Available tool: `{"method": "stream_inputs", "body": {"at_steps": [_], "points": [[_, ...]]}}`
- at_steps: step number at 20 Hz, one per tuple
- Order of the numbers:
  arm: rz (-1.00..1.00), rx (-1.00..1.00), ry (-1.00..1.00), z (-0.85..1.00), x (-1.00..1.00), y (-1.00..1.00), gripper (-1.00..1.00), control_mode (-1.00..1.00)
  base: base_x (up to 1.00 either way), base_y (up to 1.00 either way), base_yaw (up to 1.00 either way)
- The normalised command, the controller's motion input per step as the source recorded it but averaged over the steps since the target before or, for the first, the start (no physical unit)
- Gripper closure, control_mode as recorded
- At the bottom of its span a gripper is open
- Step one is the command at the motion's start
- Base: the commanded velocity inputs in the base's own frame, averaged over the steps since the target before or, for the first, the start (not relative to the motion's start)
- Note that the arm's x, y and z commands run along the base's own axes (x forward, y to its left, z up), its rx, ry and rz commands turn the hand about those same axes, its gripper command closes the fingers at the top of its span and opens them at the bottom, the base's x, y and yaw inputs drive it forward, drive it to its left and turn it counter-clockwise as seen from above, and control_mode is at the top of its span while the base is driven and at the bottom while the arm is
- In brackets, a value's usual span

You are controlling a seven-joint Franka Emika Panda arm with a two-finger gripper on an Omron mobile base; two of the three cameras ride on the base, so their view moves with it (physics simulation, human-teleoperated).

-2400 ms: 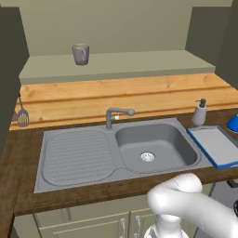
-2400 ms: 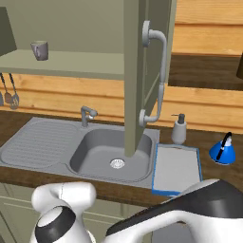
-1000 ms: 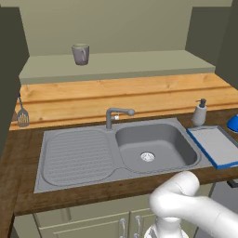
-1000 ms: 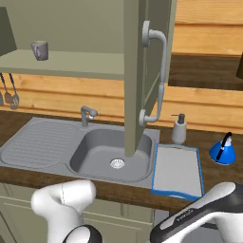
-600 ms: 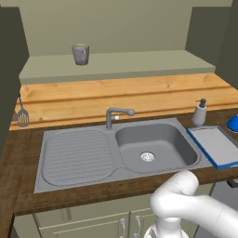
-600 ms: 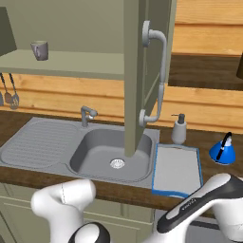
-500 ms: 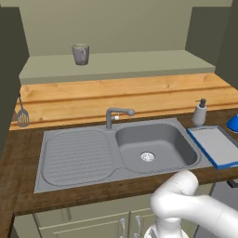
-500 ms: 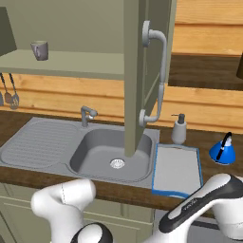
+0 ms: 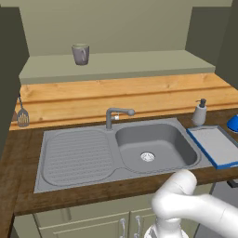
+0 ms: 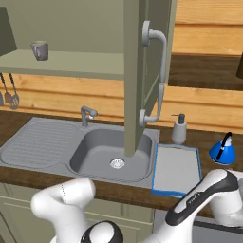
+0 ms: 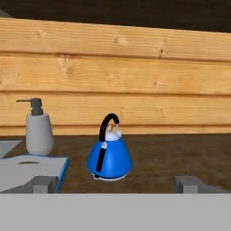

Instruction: Pick the kettle from the counter and place it on the tray. Then pick the mug from the cabinet and place it on the tray. Then close the cabinet doors.

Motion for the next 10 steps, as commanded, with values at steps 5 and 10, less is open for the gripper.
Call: {"method": "stream_inputs", "body": {"at_steps": [5, 10], "points": [[0.00, 0.00, 0.00, 0.00, 0.22, -0.13, -1.00, -1.00, 0.00, 0.00, 0.00], [0.00, 0.00, -0.05, -0.02, 0.20, -0.01, -1.00, -1.00, 0.00, 0.00, 0.00]]}}
